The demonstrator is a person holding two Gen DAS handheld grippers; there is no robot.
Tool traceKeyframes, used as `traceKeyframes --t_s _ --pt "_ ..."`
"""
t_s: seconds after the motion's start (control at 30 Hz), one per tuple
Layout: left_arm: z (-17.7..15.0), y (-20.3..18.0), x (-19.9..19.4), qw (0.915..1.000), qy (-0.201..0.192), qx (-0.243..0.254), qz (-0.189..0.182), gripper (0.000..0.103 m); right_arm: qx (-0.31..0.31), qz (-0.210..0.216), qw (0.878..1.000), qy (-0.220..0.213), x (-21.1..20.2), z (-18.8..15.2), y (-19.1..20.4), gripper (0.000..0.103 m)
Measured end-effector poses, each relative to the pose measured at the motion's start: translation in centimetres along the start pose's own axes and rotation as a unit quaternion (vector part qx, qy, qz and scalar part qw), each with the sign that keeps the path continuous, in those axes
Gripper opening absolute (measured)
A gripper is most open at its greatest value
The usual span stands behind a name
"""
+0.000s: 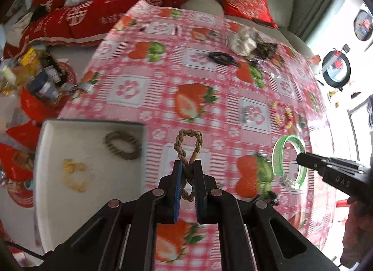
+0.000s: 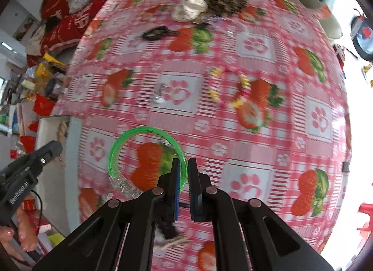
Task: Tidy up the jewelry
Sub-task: 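Carry the braided bracelet with the left tool while the right tool carries the green bangle to the tray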
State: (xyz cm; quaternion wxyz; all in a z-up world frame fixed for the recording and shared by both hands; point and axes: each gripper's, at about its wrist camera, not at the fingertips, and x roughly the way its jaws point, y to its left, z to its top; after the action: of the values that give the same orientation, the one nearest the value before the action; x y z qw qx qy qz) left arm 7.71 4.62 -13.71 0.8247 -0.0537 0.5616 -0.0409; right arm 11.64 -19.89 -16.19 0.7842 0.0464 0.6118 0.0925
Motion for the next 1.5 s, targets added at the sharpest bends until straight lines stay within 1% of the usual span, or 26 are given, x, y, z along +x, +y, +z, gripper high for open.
traceKeyframes --t_s 0.17,0.3,0.5,0.6,0.8,0.93,1.07,1.27,1.5 --pt "-1.6 4.3 -1.3 0.999 -0.004 -0.04 0.021 0.016 -0.051 0.023 0.998 0.0 -0.3 0.9 5.4 0.007" --pt "-3.7 8.0 -2.0 0.9961 -0.003 -0.079 0.041 0.015 -0.097 0.044 0.994 0.007 0.2 1.2 10.1 0.007" --pt "-7.0 12.5 -2.4 0.9897 0.006 -0.127 0.066 0.015 -0.168 0.073 0.983 0.022 1.9 1.0 17.9 0.007" --pt "-8.3 14.2 -2.3 0.9864 0.01 -0.144 0.078 0.015 -0.194 0.083 0.977 0.033 3.0 0.8 21.1 0.007" --pt "-9.6 16.7 -1.6 0.9814 0.012 -0.166 0.096 0.015 -0.237 0.086 0.967 0.047 5.9 0.9 26.8 0.007" --pt "-9.7 17.7 -0.9 0.9794 0.009 -0.172 0.106 0.015 -0.231 0.089 0.967 0.059 7.7 1.7 28.7 0.007" --pt "-9.6 18.4 -0.2 0.9778 0.009 -0.178 0.111 0.015 -0.231 0.082 0.967 0.062 9.4 2.6 30.4 0.007" --pt "-9.7 19.0 0.8 0.976 0.012 -0.182 0.118 0.015 -0.208 0.078 0.972 0.073 12.1 4.0 32.0 0.007" --pt "-10.0 18.7 1.7 0.9782 0.017 -0.164 0.126 0.016 -0.208 0.075 0.972 0.082 14.3 4.3 33.4 0.007"
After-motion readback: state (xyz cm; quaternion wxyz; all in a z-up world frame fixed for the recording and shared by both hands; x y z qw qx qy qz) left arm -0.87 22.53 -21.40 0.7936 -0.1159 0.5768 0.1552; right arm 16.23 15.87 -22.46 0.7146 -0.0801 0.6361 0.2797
